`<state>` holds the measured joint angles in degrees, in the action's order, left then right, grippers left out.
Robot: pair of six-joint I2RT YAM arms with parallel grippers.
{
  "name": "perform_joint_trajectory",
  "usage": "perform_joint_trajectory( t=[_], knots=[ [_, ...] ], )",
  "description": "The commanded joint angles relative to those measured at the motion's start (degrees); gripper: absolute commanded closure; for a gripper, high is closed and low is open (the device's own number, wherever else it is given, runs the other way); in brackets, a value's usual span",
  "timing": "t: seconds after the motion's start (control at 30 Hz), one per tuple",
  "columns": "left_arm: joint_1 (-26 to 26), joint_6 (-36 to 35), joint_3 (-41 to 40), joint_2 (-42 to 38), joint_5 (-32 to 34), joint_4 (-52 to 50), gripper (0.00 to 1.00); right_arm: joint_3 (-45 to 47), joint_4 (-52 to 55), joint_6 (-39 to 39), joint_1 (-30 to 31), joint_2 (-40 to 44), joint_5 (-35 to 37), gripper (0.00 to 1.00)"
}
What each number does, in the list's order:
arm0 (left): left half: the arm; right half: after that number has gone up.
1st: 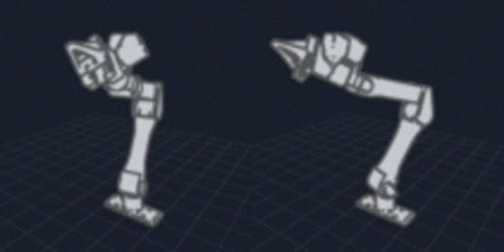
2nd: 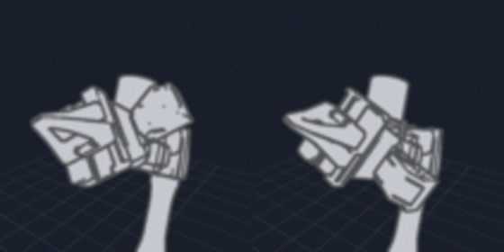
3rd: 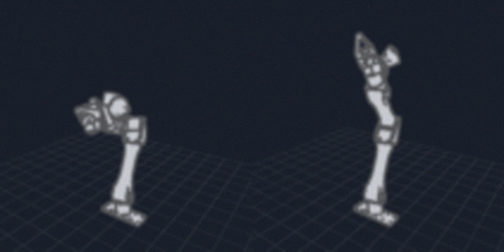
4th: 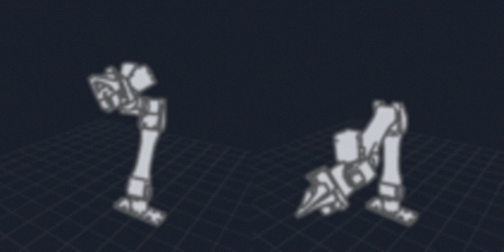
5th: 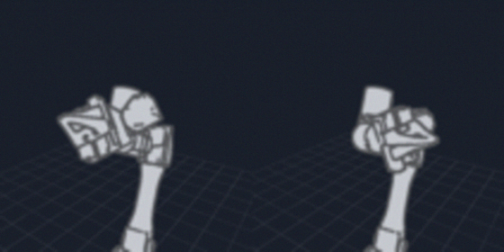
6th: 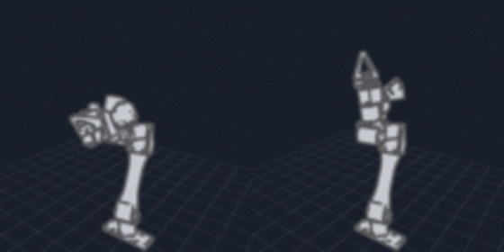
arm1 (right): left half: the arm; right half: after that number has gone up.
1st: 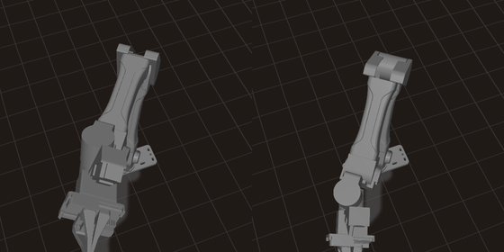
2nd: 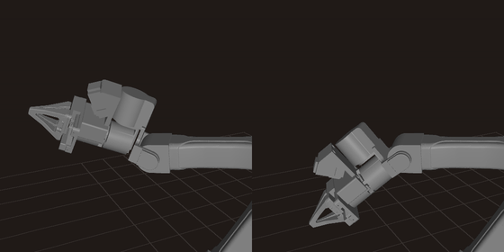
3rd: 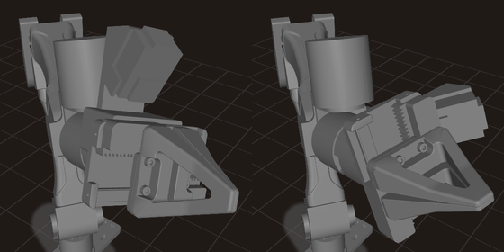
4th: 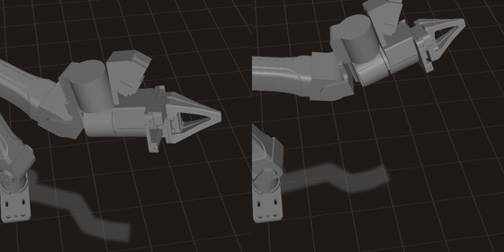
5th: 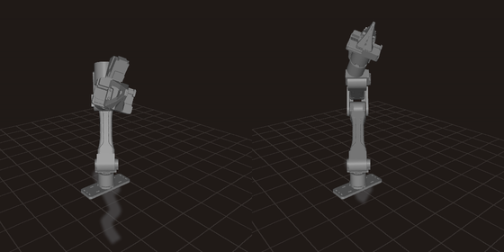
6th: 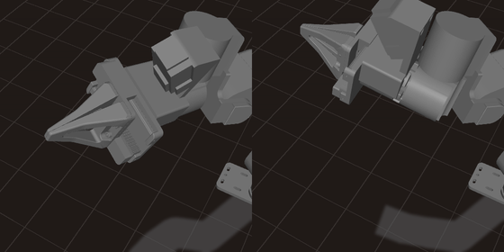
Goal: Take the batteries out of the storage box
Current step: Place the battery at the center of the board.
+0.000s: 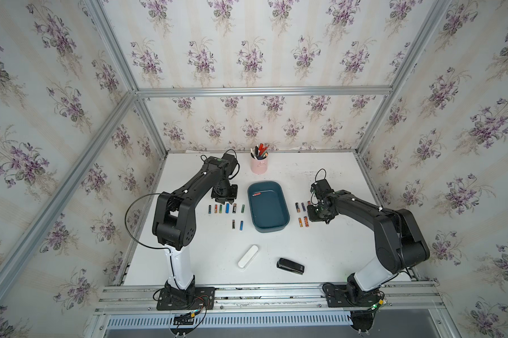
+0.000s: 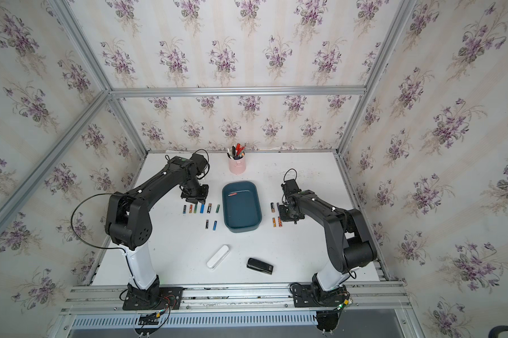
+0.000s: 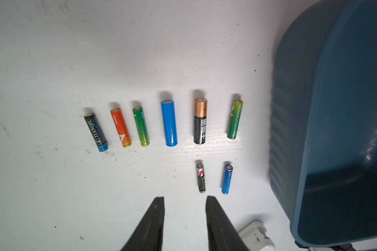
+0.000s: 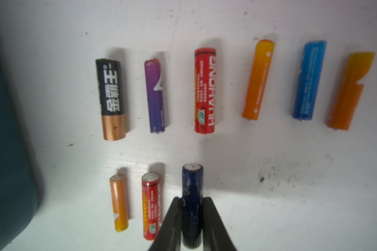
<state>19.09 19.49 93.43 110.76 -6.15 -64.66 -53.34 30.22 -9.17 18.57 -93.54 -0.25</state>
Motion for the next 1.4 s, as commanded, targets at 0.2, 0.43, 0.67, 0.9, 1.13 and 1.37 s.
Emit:
perform_joint_trajectory(
  t=[0.2,0.43,0.67,0.9,1.13,1.37],
  knots=[
    [0.7,-0.9,0.9,0.9,0.8,-1.6,0.62,1.0,-0.9,-0.6,-0.1,-2.0,0.6,0.79],
    [1.2,-0.8,1.8,1.6,0.8,-1.9,0.62,1.0,-0.7,-0.9,-0.1,-2.0,1.0,0.77],
    [1.6,-0.9,3.1,1.8,1.0,-2.3,0.62,0.1,0.2,-0.9,-0.2,-1.5,0.9,0.71],
    [2.4,-2.1,6.8,2.7,2.8,-3.1,0.57,0.3,0.5,-1.3,-0.2,1.5,1.1,0.65],
    [5.4,-5.3,15.8,5.8,5.6,-3.5,0.53,-1.1,1.7,-1.8,-0.2,3.7,0.9,0.61],
    [11.5,-10.8,31.3,15.8,10.9,-6.4,0.51,-3.3,3.4,-2.3,-0.1,5.0,0.2,0.6]
  ],
)
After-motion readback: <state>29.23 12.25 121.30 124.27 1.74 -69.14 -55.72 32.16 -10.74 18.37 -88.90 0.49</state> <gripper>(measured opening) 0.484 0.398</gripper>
